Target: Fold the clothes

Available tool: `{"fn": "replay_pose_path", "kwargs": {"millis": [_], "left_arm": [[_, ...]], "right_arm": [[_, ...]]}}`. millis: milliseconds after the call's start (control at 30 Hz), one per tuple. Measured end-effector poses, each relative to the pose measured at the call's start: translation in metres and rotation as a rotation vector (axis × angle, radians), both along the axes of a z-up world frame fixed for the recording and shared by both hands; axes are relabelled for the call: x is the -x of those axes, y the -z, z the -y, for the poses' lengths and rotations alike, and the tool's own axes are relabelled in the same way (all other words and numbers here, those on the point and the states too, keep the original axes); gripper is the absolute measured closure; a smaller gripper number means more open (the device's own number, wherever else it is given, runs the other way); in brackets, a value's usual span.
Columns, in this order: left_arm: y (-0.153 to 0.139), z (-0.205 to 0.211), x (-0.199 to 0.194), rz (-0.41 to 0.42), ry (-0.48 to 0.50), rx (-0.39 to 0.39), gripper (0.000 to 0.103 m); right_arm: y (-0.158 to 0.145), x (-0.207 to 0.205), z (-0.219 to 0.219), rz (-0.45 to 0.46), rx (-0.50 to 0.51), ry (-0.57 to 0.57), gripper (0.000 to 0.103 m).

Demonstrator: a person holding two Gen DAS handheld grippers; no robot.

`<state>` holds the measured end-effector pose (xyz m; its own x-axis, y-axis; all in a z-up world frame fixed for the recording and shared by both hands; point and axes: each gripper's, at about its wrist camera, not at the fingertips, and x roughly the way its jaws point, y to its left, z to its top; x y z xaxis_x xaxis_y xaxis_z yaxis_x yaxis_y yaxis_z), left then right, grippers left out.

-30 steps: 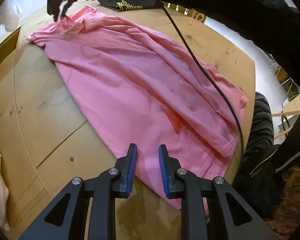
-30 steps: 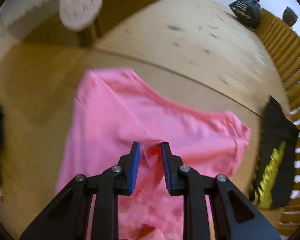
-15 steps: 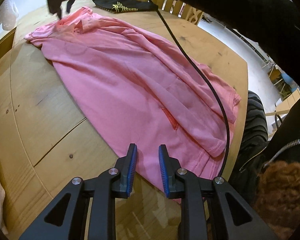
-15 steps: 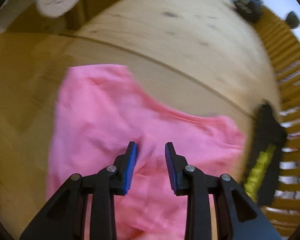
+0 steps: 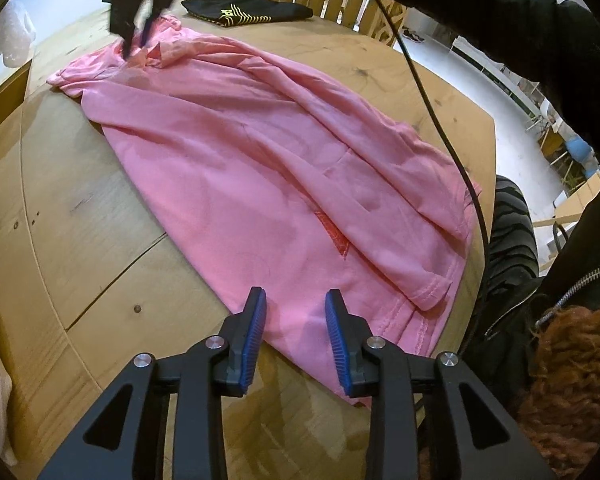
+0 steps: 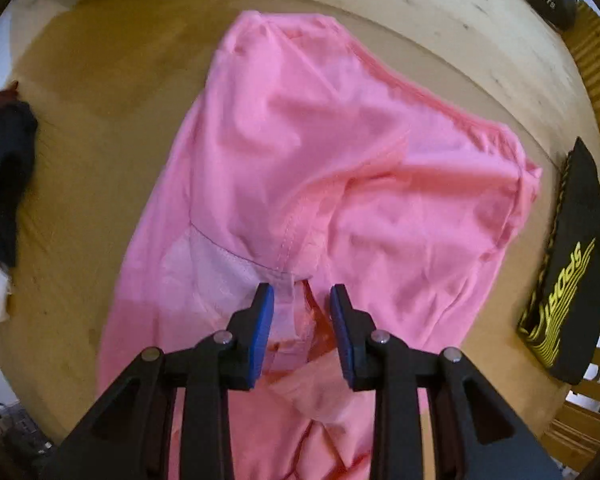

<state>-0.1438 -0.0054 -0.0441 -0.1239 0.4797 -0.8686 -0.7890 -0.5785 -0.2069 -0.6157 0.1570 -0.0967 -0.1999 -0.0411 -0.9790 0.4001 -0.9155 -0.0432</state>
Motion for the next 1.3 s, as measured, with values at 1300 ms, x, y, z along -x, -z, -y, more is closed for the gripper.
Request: {"fn": "replay_pose_path", "kwargs": {"millis": [1300], "left_arm": [[0.0,-0.021,0.042,-0.095,0.02,0.121,0.064]], "right_arm": [[0.024,0.133,-0.012,-0.18,0.056,0.147,0.079]]}}
